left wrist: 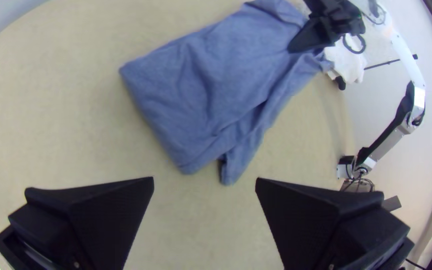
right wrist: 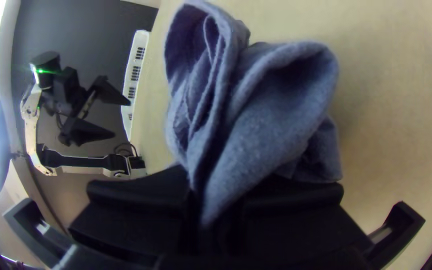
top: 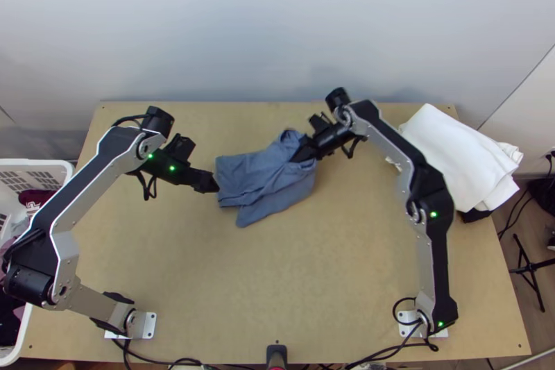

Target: Fold the t-shirt

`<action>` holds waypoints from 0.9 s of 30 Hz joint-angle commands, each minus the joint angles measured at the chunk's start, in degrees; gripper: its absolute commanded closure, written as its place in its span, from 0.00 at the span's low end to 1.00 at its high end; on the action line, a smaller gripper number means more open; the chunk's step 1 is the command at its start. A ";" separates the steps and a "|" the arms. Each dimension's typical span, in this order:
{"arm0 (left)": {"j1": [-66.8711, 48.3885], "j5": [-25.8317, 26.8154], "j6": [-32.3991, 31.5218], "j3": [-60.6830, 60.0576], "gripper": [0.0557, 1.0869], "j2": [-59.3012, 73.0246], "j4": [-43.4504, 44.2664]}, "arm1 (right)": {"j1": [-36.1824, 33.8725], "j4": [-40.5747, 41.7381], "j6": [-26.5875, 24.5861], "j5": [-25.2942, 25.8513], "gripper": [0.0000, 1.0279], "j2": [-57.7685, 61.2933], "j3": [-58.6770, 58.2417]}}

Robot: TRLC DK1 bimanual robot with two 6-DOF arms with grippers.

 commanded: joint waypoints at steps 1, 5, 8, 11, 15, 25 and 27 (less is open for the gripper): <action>2.45 0.00 0.53 -1.61 0.04 -0.55 -0.04 | -2.75 0.22 3.08 -0.90 0.97 -8.31 1.56; 3.15 0.00 0.79 -2.58 0.04 -0.38 0.58 | -6.44 0.22 4.75 -0.90 0.97 -11.38 2.44; 3.24 0.00 0.88 -2.93 0.04 0.24 0.93 | -8.90 0.22 5.72 -0.90 0.97 -12.88 3.58; 3.15 0.00 0.88 -3.02 0.04 0.85 1.28 | -11.80 -0.04 7.12 -0.90 0.97 -13.58 7.01; 3.24 0.00 0.88 -3.37 0.04 1.82 1.98 | -16.28 -1.62 9.58 -1.16 0.97 -13.67 13.87; 3.24 -0.09 2.11 -4.07 0.04 4.28 3.12 | -26.65 -3.82 10.46 -1.08 0.97 -16.74 16.59; 3.24 -0.09 2.55 -3.90 0.04 4.90 3.12 | -28.76 -3.91 10.81 -1.08 0.97 -17.27 16.68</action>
